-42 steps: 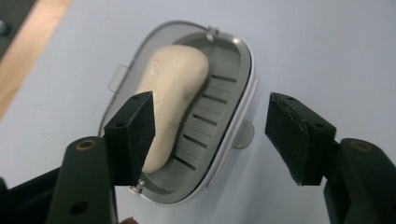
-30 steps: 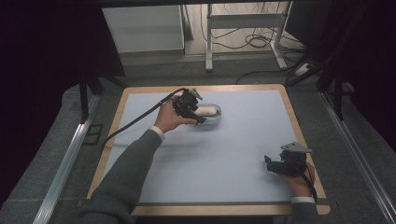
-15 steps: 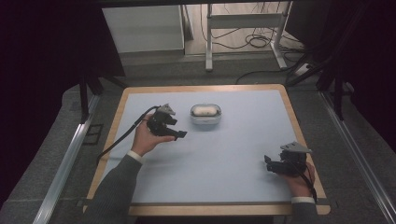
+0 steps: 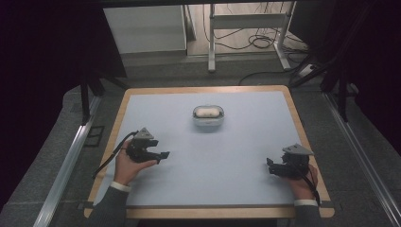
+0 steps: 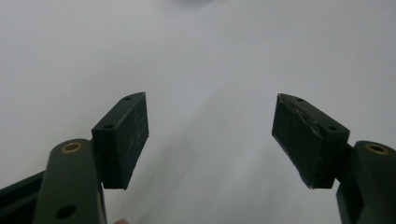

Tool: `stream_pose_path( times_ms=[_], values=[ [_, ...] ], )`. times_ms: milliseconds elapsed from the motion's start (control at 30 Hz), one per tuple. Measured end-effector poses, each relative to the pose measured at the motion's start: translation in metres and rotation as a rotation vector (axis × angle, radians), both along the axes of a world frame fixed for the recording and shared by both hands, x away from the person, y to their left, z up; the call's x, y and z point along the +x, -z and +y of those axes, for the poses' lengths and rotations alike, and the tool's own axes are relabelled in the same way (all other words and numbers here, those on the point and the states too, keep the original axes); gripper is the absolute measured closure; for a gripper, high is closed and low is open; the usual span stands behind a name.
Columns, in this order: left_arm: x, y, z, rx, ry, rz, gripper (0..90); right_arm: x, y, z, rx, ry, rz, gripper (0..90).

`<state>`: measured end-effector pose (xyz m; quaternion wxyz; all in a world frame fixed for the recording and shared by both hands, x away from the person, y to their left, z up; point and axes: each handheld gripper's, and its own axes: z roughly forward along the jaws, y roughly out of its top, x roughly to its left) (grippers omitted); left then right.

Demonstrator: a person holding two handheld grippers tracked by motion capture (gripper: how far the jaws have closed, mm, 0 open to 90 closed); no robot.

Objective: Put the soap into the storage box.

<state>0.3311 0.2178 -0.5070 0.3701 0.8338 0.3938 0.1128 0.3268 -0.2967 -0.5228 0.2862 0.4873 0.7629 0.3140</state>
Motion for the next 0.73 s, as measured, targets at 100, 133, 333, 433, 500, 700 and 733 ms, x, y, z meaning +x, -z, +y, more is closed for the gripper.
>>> stream_pose_path(
  times_ms=[100,133,333,433,500,700,733],
  values=[
    [-0.010,0.006,0.006,0.001,-0.003,0.007,27.0,0.000,0.000,0.000,-0.001,0.001,-0.001,6.3],
    [-0.013,0.009,0.008,-0.009,-0.007,0.008,26.7,0.000,0.000,0.000,-0.002,0.001,-0.002,6.4],
    [-0.022,0.008,0.013,-0.020,-0.024,-0.020,26.0,0.000,-0.001,-0.002,0.000,0.005,-0.007,6.4],
    [-0.021,0.005,0.016,-0.055,-0.033,-0.028,26.1,0.000,-0.002,-0.002,0.000,0.006,-0.009,6.4],
    [-0.020,0.006,0.015,-0.053,-0.033,-0.024,26.0,-0.001,-0.002,-0.002,-0.002,0.004,-0.010,6.3],
    [-0.015,0.012,0.010,-0.021,-0.016,-0.010,24.2,-0.002,-0.004,0.000,0.002,-0.004,-0.019,6.4],
    [-0.014,0.012,0.011,-0.013,-0.016,-0.013,23.7,-0.002,-0.005,0.000,0.004,-0.007,-0.022,6.3]
  ],
)
